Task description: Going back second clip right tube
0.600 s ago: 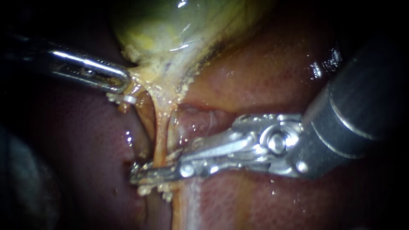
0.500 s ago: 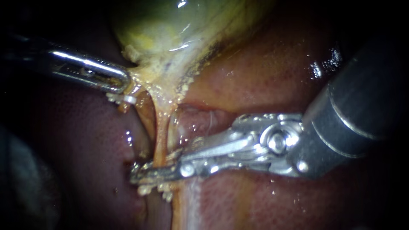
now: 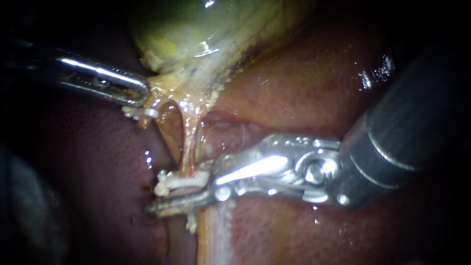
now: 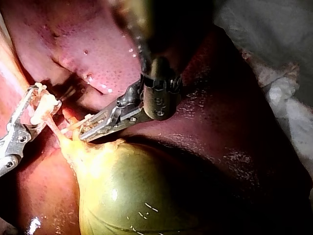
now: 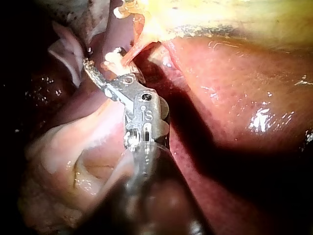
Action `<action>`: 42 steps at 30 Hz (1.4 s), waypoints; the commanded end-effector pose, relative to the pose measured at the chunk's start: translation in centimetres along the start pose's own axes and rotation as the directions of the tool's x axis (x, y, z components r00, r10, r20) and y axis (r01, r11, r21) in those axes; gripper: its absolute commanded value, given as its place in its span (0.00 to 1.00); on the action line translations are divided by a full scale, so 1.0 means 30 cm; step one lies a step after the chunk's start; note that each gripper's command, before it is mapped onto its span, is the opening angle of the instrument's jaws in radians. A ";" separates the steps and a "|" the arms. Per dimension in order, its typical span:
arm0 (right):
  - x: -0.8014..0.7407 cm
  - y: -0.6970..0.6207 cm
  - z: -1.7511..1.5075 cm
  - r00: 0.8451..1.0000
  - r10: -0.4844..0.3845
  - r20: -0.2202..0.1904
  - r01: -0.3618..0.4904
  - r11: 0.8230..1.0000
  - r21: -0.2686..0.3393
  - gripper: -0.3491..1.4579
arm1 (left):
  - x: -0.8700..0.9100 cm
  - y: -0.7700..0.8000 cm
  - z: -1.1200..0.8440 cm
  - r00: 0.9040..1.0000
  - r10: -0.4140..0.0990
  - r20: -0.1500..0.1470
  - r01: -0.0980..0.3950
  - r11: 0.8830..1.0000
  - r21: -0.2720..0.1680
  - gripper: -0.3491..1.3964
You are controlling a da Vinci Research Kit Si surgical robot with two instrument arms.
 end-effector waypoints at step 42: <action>-0.0045 -0.0001 -0.055 0.929 -0.368 0.029 0.369 0.924 -0.100 0.47 | -0.0002 0.0009 -0.0010 1.000 0.000 0.001 0.000 1.000 -0.001 0.00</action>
